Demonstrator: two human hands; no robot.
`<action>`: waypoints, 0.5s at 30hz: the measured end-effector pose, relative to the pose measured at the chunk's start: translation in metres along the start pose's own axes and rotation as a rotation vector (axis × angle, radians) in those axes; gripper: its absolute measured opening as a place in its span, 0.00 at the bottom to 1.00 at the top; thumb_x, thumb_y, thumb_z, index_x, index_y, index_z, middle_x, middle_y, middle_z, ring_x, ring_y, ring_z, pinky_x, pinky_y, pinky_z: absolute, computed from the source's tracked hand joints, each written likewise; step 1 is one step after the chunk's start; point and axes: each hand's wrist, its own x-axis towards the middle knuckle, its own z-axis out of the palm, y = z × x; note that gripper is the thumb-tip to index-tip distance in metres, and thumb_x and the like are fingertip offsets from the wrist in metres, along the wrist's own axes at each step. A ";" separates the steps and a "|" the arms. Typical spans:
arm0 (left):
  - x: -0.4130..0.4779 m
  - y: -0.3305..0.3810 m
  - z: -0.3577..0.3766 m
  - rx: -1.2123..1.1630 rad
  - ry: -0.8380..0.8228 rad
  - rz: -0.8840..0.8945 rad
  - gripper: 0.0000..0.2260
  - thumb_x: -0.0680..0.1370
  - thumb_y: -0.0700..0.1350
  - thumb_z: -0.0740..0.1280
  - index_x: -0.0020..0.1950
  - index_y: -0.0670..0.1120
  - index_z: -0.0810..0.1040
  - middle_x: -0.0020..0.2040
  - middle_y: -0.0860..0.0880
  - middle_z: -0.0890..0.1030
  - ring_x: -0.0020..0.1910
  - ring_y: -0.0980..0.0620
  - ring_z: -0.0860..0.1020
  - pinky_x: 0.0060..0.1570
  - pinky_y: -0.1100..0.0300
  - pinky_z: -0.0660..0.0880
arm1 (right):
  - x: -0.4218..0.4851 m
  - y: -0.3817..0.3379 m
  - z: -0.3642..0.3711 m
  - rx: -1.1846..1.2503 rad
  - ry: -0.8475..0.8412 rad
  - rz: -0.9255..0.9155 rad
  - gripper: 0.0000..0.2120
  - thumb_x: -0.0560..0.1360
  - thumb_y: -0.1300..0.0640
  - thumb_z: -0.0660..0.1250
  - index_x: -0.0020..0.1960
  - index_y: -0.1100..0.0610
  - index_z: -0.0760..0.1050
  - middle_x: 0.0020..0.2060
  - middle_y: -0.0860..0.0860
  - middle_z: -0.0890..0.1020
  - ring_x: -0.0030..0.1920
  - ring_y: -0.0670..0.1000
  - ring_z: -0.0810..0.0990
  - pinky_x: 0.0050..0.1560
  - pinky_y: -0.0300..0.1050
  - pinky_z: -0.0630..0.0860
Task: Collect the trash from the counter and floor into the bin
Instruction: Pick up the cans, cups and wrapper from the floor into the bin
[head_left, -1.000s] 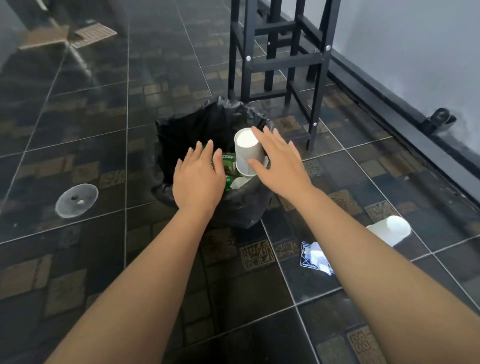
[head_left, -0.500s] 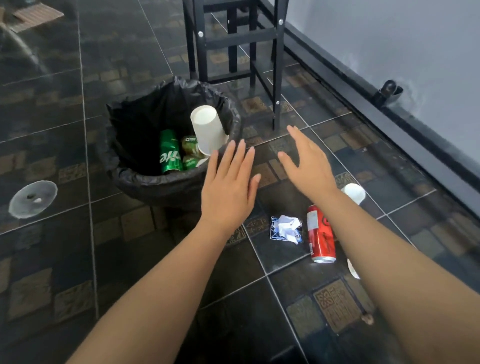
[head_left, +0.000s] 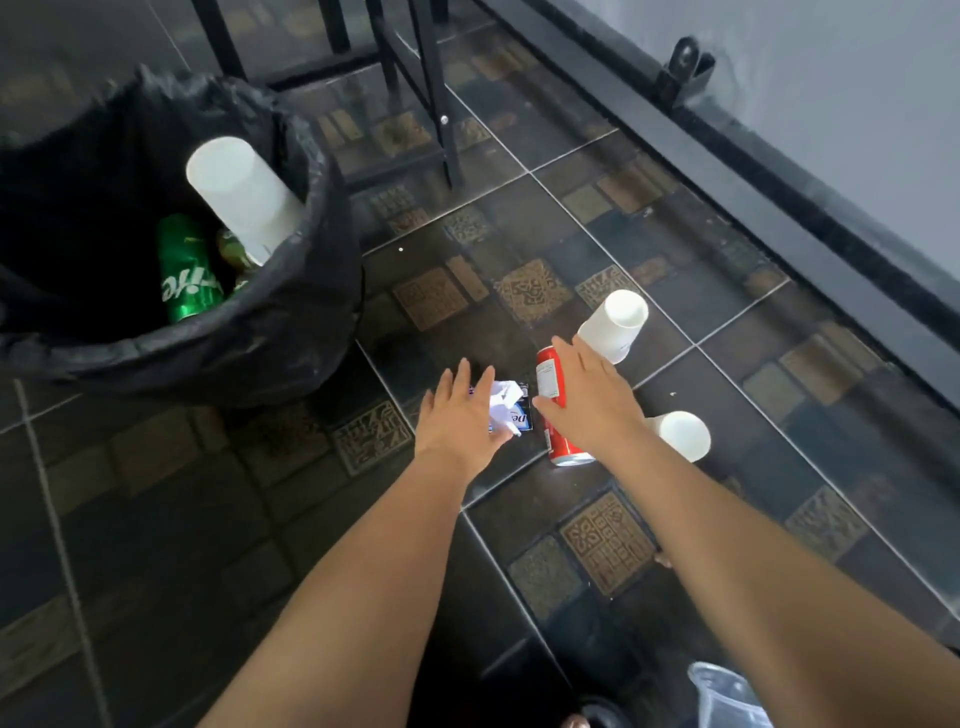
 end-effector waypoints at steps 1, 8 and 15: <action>0.003 0.001 0.001 0.008 -0.017 0.009 0.39 0.78 0.62 0.63 0.81 0.54 0.44 0.81 0.46 0.44 0.80 0.44 0.45 0.76 0.44 0.49 | 0.000 0.001 0.004 -0.010 -0.002 -0.005 0.35 0.76 0.43 0.66 0.77 0.51 0.53 0.77 0.52 0.59 0.75 0.57 0.62 0.71 0.55 0.64; 0.022 0.006 0.014 0.091 0.063 0.090 0.38 0.77 0.55 0.68 0.80 0.50 0.51 0.77 0.46 0.61 0.76 0.45 0.59 0.74 0.47 0.57 | 0.004 0.005 0.027 0.019 -0.019 0.007 0.39 0.74 0.52 0.70 0.77 0.49 0.50 0.78 0.52 0.49 0.68 0.63 0.68 0.62 0.58 0.73; 0.020 0.008 0.016 0.197 0.152 0.158 0.30 0.80 0.48 0.66 0.78 0.45 0.57 0.69 0.43 0.70 0.66 0.43 0.70 0.62 0.54 0.72 | 0.006 0.006 0.030 0.061 0.005 0.030 0.41 0.74 0.56 0.70 0.78 0.49 0.49 0.78 0.50 0.48 0.68 0.62 0.70 0.63 0.56 0.73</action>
